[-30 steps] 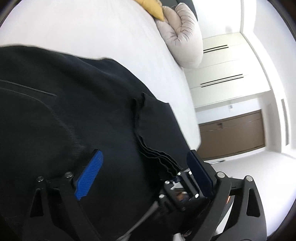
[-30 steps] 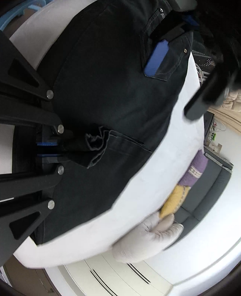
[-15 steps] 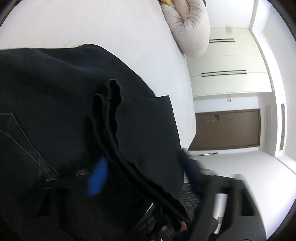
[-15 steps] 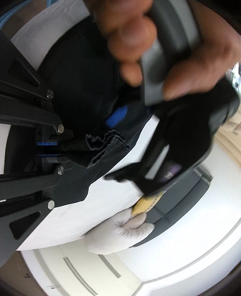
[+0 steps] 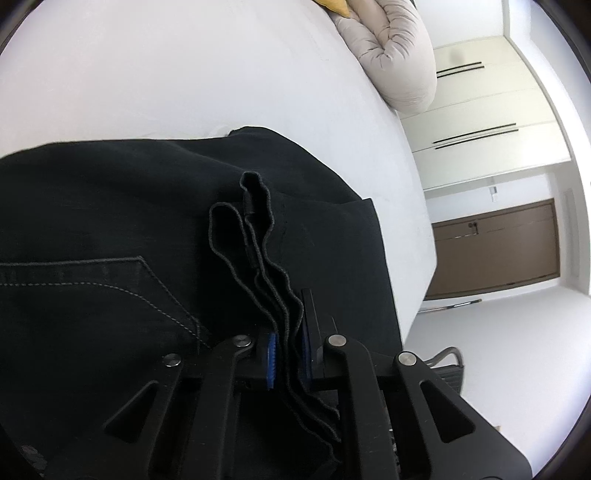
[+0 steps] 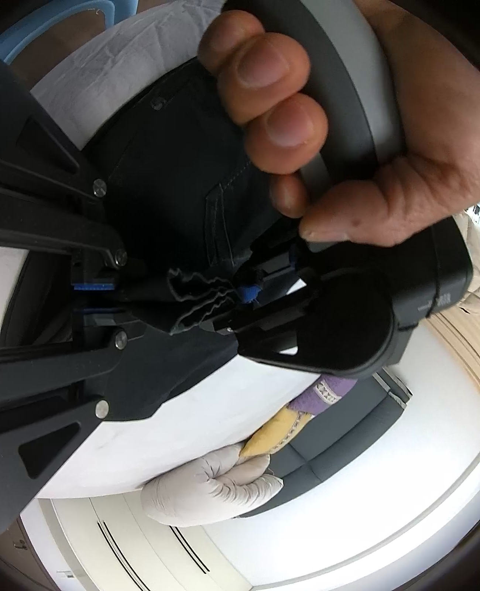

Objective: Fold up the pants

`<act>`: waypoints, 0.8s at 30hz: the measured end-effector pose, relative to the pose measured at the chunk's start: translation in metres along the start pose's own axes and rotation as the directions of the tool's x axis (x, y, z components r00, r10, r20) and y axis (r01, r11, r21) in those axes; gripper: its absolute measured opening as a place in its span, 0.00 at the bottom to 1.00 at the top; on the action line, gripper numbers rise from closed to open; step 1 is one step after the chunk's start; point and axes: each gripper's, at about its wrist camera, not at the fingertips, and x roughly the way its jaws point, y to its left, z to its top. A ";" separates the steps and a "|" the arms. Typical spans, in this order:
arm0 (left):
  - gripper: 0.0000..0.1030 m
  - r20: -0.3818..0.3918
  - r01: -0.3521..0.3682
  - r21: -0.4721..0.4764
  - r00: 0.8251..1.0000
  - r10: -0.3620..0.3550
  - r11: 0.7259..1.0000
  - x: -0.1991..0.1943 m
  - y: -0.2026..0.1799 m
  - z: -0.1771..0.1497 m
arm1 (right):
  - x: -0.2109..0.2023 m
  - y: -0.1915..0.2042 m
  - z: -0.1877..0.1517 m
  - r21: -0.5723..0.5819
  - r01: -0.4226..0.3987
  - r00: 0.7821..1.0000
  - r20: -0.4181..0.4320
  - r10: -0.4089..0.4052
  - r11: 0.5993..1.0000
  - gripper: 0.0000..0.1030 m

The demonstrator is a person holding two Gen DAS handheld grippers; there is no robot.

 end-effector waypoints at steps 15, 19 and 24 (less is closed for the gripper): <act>0.12 0.177 -0.323 0.105 0.937 0.302 0.941 -0.035 -0.024 -0.023 | -0.006 -0.014 -0.022 0.114 -0.197 0.979 -0.031 0.202 0.974 0.54; 0.12 0.220 -0.346 0.223 0.929 0.299 0.912 -0.031 -0.060 -0.034 | -0.031 -0.056 -0.046 0.280 -0.411 0.908 0.039 0.418 0.867 0.54; 0.12 0.104 -0.360 0.278 0.933 0.344 0.891 0.023 -0.054 -0.055 | 0.002 -0.175 -0.109 0.622 -0.557 0.790 0.192 0.582 0.550 0.12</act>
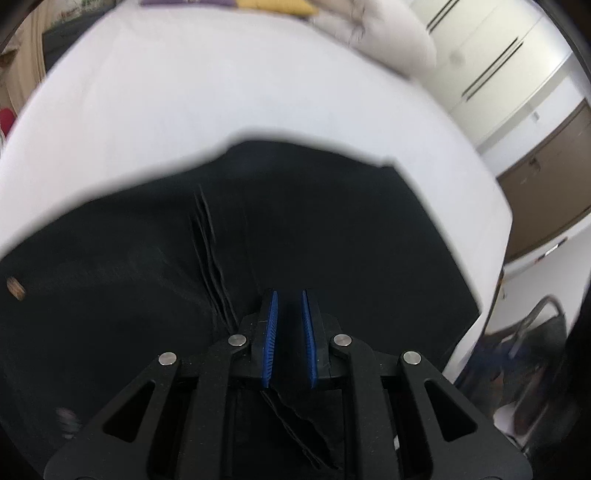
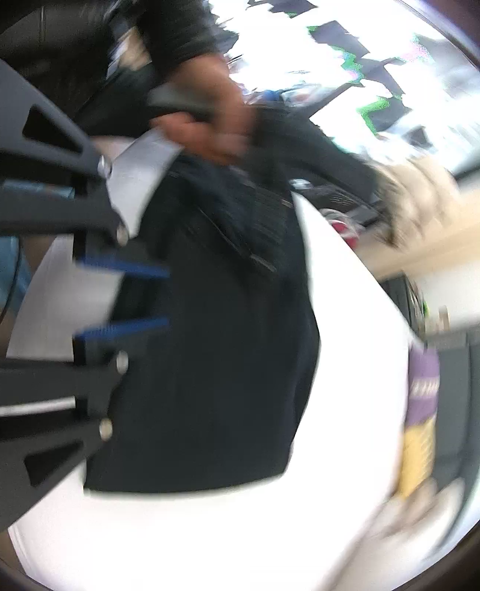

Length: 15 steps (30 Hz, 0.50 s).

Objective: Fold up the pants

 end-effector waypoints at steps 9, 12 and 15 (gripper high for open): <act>0.12 0.004 -0.091 0.125 0.996 0.091 0.988 0.017 -0.028 -0.006 | 0.034 -0.146 0.064 0.338 -0.295 0.953 0.038 0.300 0.894 0.09; 0.12 0.009 -0.101 0.138 0.995 0.101 0.985 0.017 -0.035 -0.008 | 0.068 -0.159 0.074 0.406 -0.343 0.934 0.051 0.354 0.847 0.09; 0.12 0.007 -0.102 0.141 0.995 0.102 0.985 0.015 -0.037 -0.015 | 0.097 -0.171 0.076 0.484 -0.357 0.921 0.040 0.387 0.799 0.09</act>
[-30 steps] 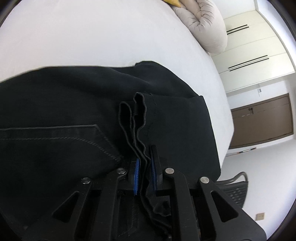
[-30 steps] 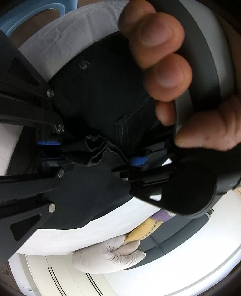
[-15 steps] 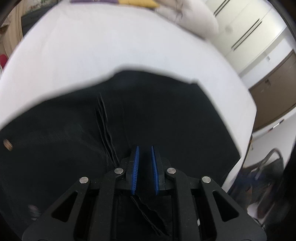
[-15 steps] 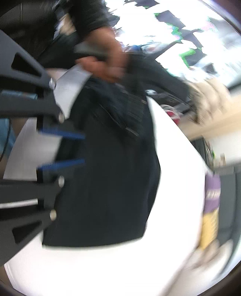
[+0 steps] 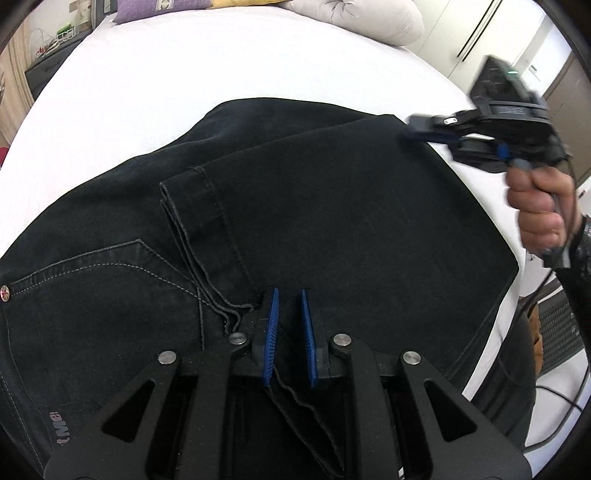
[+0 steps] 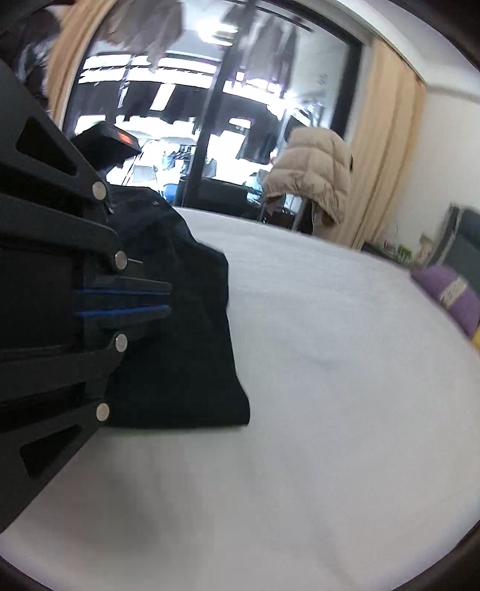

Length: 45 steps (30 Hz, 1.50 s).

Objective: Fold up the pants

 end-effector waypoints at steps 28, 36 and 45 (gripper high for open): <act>0.12 0.051 0.026 -0.023 0.998 -0.025 0.999 -0.010 0.031 -0.019 | -0.055 -0.026 -0.151 0.121 -0.010 1.000 -0.007 0.011 0.993 0.00; 0.12 0.110 0.063 -0.048 0.992 -0.058 0.997 -0.041 0.038 -0.033 | -0.083 0.007 -0.200 0.099 -0.030 0.995 0.098 0.020 0.995 0.23; 0.21 0.345 0.192 -0.188 0.931 -0.119 0.963 -0.156 0.096 -0.082 | -0.049 0.070 -0.134 0.013 -0.230 0.947 0.232 0.221 0.973 0.72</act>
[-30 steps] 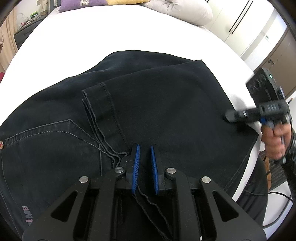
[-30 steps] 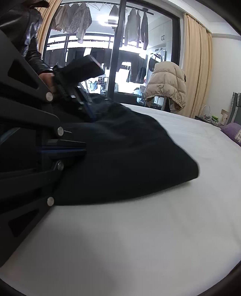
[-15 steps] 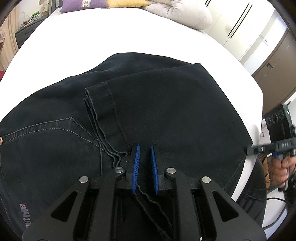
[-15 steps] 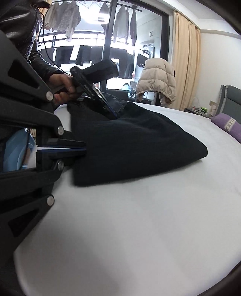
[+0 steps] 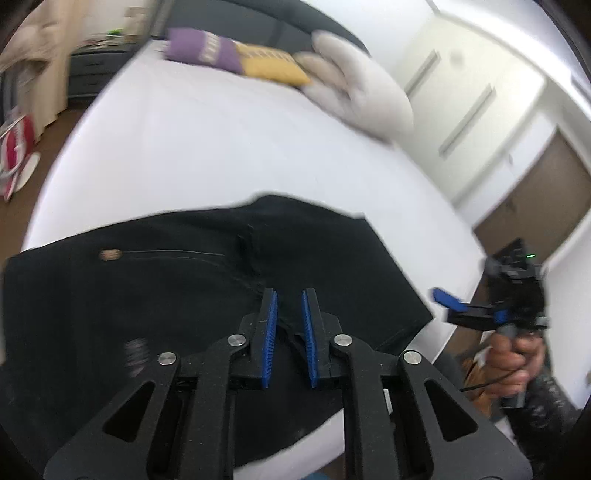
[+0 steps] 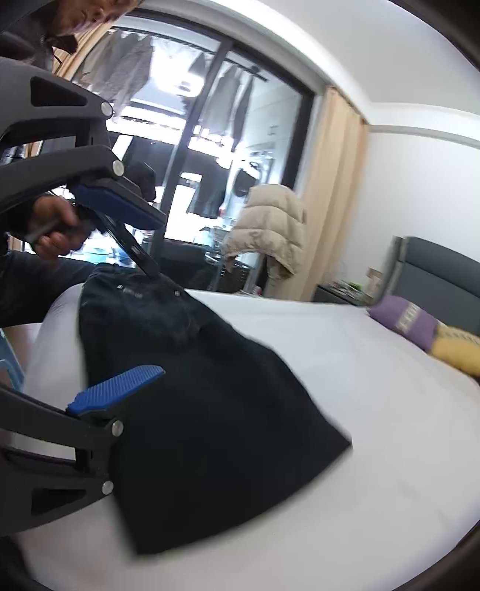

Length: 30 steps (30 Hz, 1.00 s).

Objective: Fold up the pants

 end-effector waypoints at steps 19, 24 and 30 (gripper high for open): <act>0.85 0.203 0.039 -0.734 0.965 0.165 0.678 -0.169 0.180 -0.112 | 0.129 -0.050 0.014 0.096 0.198 0.948 -0.271 -0.166 0.976 0.34; 0.85 0.190 0.103 -0.825 0.977 0.101 0.556 -0.155 0.203 -0.145 | 0.118 -0.030 0.020 0.105 0.070 0.982 -0.185 -0.050 0.992 0.68; 0.85 0.244 0.207 -0.873 0.969 0.029 0.442 -0.131 0.221 -0.178 | 0.133 -0.020 0.013 0.093 0.008 0.975 -0.220 0.013 0.996 0.67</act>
